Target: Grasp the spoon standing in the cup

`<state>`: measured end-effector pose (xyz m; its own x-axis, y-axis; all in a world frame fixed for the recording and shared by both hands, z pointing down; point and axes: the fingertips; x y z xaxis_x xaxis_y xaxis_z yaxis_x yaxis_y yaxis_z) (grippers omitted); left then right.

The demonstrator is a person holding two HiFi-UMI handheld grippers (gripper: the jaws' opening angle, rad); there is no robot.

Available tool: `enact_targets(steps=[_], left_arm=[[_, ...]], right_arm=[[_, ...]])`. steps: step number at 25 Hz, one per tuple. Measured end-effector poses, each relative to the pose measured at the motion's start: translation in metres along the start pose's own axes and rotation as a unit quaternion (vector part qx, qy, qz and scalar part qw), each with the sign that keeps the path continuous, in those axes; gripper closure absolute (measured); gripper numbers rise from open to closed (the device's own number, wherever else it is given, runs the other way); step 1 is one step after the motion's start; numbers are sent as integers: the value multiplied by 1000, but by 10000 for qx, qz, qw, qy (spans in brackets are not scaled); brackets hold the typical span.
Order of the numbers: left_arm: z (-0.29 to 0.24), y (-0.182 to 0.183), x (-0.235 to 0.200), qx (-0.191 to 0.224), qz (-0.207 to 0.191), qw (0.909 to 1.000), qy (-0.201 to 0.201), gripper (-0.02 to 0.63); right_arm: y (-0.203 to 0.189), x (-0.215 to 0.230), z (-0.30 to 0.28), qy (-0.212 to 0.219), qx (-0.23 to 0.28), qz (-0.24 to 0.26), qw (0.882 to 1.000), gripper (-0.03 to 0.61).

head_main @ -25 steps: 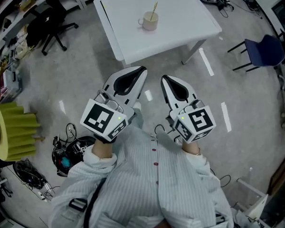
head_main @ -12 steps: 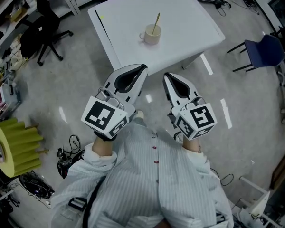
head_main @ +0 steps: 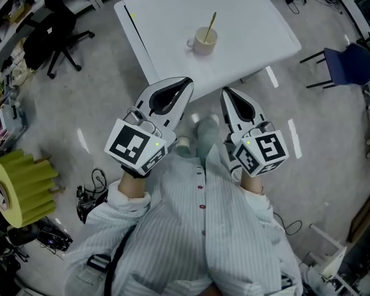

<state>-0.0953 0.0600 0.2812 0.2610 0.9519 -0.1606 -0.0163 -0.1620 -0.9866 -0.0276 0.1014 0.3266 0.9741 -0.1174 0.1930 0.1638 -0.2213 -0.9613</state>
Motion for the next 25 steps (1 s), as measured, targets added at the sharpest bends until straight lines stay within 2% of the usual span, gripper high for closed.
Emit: enact_targets(steps=[12, 17, 25], left_arm=[[-65, -1, -51, 64, 38, 9990, 437, 600], [-109, 6, -77, 92, 79, 9972, 734, 600], [-175, 21, -113, 133, 135, 9891, 1461, 600]], right_arm=[[15, 69, -65, 414, -129, 33, 9991, 569], [33, 105, -104, 794, -243, 67, 9965, 569], [67, 162, -159, 1542, -409, 231, 9869, 569]])
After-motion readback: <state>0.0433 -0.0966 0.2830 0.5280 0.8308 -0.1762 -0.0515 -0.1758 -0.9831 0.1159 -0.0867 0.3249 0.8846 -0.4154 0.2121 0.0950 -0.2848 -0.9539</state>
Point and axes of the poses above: the fingertips, and each gripper's own axes: z backward along the fingers, x to its right, y out of its top, and after that the axes turned 5 degrees about y, right-handed
